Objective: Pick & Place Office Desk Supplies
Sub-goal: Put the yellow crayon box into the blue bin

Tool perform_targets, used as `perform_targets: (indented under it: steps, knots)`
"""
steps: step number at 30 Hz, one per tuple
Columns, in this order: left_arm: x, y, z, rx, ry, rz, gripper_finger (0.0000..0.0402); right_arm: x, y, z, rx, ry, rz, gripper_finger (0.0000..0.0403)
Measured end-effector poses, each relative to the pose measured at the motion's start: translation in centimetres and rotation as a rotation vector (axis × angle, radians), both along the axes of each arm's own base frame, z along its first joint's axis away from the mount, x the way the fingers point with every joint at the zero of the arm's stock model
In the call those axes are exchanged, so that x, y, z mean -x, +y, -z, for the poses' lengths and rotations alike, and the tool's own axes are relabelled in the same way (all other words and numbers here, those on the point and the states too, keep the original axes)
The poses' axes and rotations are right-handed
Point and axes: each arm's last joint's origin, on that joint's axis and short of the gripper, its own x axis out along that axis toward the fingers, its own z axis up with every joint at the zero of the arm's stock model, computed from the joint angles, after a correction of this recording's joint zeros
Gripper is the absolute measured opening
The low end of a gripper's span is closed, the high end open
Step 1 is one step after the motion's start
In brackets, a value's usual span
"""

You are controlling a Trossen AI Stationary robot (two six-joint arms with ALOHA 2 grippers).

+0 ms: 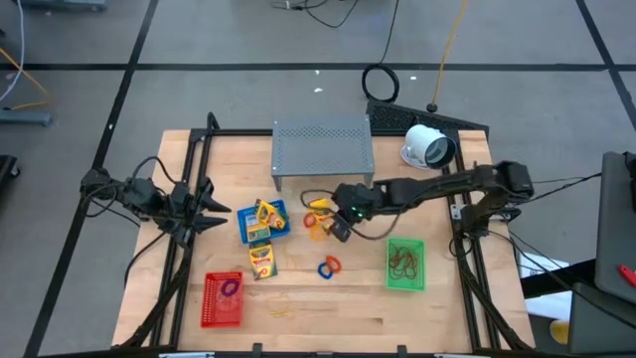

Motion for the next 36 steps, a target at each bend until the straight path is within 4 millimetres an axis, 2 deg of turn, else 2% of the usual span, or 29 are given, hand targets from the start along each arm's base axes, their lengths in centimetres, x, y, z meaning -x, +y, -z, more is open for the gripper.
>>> perform_targets:
  steps: [6,10,14,18,22,27,30,33,36]
  knots:
    - [0.0,0.0,-0.3,0.013,-0.032,-0.011,0.0136,0.7,3.8,-2.3,0.244,-0.127,-0.161,0.0000]
    - [0.0,0.1,-0.4,0.034,-0.036,-0.038,0.0136,0.9,6.6,-2.9,0.461,-0.183,-0.330,0.0000]
    - [0.0,0.2,-0.4,0.080,-0.028,-0.067,0.0136,1.3,8.5,-3.1,0.735,-0.159,-0.484,0.0000]
    - [0.0,0.3,-0.4,0.117,-0.023,-0.079,0.0136,1.7,9.2,-3.0,1.015,-0.059,-0.590,0.0000]
    - [0.0,0.3,-0.4,0.155,-0.019,-0.101,0.0136,2.1,9.8,-2.8,1.203,0.030,-0.754,0.0000]
    - [0.0,0.5,-0.4,0.177,-0.019,-0.148,0.0136,1.8,10.2,-1.1,1.394,0.186,-0.996,0.0000]
    - [0.0,0.6,-0.4,0.181,-0.020,-0.184,0.0136,1.3,10.4,-0.1,1.525,0.289,-1.081,0.0000]
    - [0.0,0.6,-0.4,0.183,-0.021,-0.195,0.0136,0.9,10.5,0.9,1.585,0.367,-1.129,0.0000]
    - [0.0,0.6,-0.4,0.184,-0.020,-0.195,0.0136,0.4,10.4,0.7,1.550,0.287,-1.088,0.0000]
